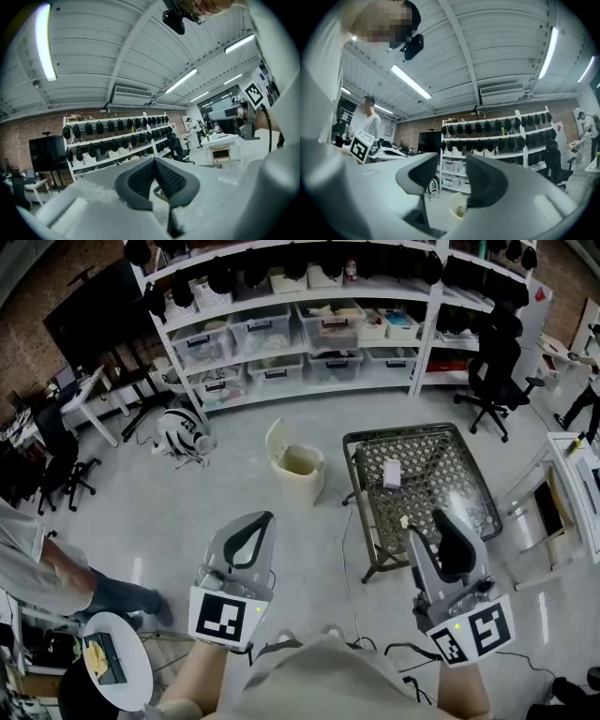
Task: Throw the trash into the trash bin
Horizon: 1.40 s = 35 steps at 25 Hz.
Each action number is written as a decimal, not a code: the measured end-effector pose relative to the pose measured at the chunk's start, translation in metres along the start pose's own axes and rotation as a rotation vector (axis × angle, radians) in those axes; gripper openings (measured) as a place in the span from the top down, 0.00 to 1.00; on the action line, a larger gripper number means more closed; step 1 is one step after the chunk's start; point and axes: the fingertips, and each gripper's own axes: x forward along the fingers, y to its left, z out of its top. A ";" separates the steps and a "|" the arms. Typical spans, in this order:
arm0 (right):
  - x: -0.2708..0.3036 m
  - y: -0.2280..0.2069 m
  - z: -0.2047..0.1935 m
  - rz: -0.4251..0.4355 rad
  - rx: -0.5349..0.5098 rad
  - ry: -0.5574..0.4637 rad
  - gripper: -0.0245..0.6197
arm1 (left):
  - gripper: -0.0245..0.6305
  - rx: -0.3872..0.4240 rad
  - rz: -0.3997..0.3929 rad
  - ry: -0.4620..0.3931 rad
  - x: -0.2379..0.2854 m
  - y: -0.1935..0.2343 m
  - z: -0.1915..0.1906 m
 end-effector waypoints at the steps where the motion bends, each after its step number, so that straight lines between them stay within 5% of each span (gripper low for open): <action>1: -0.001 -0.004 0.000 -0.003 0.000 -0.002 0.63 | 0.96 0.003 0.004 0.002 0.001 -0.001 0.001; 16: 0.042 -0.020 -0.039 0.006 0.001 0.066 0.56 | 0.96 0.014 0.020 0.016 0.029 0.023 -0.019; 35: 0.287 -0.046 -0.106 -0.094 0.028 0.192 0.56 | 0.96 -0.020 -0.092 0.056 0.197 0.215 -0.080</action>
